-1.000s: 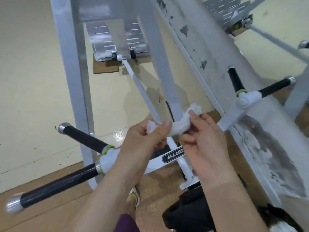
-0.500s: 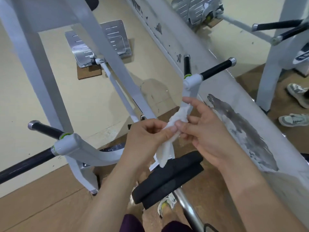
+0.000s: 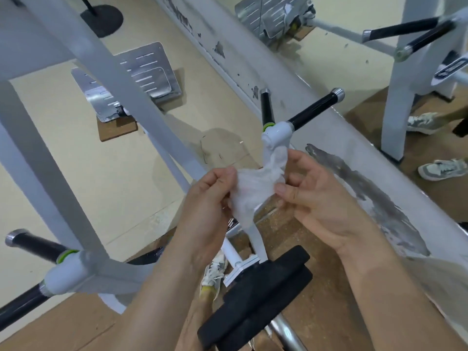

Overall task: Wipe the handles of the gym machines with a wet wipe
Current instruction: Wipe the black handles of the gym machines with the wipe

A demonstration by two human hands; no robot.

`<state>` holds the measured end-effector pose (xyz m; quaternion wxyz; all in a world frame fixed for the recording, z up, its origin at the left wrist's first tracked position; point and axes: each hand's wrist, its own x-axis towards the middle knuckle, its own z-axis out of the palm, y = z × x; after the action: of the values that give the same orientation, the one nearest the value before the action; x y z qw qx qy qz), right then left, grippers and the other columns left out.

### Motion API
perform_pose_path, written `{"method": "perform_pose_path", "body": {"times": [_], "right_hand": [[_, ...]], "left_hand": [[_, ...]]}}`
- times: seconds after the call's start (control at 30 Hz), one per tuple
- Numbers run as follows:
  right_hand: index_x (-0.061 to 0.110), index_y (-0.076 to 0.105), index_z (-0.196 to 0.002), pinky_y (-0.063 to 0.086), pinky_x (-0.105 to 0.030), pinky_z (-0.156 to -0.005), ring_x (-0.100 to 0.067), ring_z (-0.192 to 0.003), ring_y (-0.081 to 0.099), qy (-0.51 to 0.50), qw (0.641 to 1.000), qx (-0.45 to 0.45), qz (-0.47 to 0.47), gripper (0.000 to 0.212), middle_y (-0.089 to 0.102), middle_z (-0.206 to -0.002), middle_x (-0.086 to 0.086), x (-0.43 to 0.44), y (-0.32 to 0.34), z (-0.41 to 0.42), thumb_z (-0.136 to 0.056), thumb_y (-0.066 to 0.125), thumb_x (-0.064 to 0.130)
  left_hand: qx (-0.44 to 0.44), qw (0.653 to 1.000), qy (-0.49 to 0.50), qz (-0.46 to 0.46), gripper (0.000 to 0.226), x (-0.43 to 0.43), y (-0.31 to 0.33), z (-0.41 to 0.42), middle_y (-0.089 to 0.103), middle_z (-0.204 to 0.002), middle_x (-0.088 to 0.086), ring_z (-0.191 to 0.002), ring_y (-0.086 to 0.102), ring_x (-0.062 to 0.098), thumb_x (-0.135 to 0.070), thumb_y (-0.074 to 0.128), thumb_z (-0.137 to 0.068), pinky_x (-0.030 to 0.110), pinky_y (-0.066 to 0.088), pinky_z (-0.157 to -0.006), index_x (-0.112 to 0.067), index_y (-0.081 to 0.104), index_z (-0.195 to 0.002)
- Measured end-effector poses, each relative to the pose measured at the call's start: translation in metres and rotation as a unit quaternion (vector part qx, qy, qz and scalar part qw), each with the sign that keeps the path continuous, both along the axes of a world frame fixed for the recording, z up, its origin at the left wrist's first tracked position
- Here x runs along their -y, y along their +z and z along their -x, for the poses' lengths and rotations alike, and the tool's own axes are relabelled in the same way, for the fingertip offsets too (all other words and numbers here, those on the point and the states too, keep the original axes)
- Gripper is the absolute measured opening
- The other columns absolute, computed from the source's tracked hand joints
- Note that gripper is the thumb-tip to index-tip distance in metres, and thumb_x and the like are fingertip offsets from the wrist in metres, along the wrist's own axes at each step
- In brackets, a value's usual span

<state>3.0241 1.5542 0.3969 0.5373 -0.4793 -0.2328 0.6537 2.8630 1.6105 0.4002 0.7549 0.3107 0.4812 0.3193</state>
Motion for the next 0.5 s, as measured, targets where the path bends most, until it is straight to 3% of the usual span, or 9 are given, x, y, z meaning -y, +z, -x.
{"method": "perform_pose_path", "body": {"times": [0.1, 0.2, 0.27, 0.37, 0.43, 0.5], "right_hand": [[0.013, 0.055, -0.122, 0.054, -0.027, -0.064, -0.019, -0.08, 0.063, -0.107, 0.981, -0.159, 0.017, 0.045, 0.065, -0.1, -0.012, -0.023, -0.024, 0.004, -0.08, 0.056, -0.004], [0.013, 0.055, -0.112, 0.052, -0.02, -0.054, -0.017, -0.072, 0.064, -0.249, 0.942, -0.215, 0.058, 0.035, 0.068, -0.097, -0.013, -0.046, -0.044, 0.007, -0.085, 0.052, -0.008], [0.018, 0.054, -0.109, 0.047, -0.018, -0.048, -0.015, -0.063, 0.056, -0.311, 0.932, -0.166, 0.087, 0.036, 0.063, -0.09, -0.015, -0.062, -0.055, 0.008, -0.087, 0.052, -0.01], [0.023, 0.058, -0.098, 0.042, -0.021, -0.048, -0.016, -0.061, 0.046, -0.327, 0.936, 0.034, 0.129, 0.025, 0.056, -0.082, -0.013, -0.08, -0.071, 0.003, -0.09, 0.057, 0.0], [0.017, 0.068, -0.091, 0.039, -0.024, -0.054, -0.015, -0.061, 0.042, -0.294, 0.933, 0.142, 0.153, 0.009, 0.055, -0.076, -0.009, -0.088, -0.072, -0.001, -0.092, 0.059, 0.019], [0.012, 0.074, -0.09, 0.038, -0.027, -0.061, -0.015, -0.061, 0.041, -0.208, 0.949, 0.195, 0.136, 0.03, 0.051, -0.069, -0.008, -0.088, -0.069, -0.008, -0.09, 0.058, 0.037]], "left_hand": [[0.015, 1.0, -0.024, -0.007, 0.012, -0.035, -0.018, -0.017, 0.064, -0.078, 0.005, -0.073, 0.058, 0.019, -0.015, 0.054, -0.092, 0.029, 0.049, -0.066, -0.013, 0.06, -0.081], [0.041, 0.994, -0.096, -0.039, 0.013, -0.072, -0.036, -0.029, 0.066, -0.073, 0.0, -0.067, 0.062, 0.017, -0.012, 0.056, -0.091, 0.029, 0.052, -0.061, -0.021, 0.063, -0.095], [0.019, 0.977, -0.197, -0.085, 0.019, -0.094, -0.04, -0.034, 0.07, -0.079, 0.001, -0.076, 0.064, 0.016, -0.014, 0.061, -0.084, 0.029, 0.053, -0.071, -0.02, 0.071, -0.099], [-0.064, 0.92, -0.355, -0.15, 0.03, -0.124, -0.046, -0.041, 0.074, -0.096, -0.001, -0.09, 0.068, 0.011, -0.002, 0.071, -0.076, 0.023, 0.053, -0.084, -0.016, 0.072, -0.102], [-0.18, 0.857, -0.401, -0.269, 0.039, -0.14, -0.054, -0.048, 0.071, -0.099, -0.011, -0.088, 0.065, 0.002, 0.001, 0.073, -0.076, 0.02, 0.051, -0.084, -0.024, 0.071, -0.105], [-0.259, 0.786, -0.395, -0.399, 0.031, -0.151, -0.056, -0.059, 0.067, -0.088, -0.016, -0.077, 0.059, -0.003, -0.01, 0.075, -0.076, 0.013, 0.047, -0.073, -0.034, 0.072, -0.096]]}}
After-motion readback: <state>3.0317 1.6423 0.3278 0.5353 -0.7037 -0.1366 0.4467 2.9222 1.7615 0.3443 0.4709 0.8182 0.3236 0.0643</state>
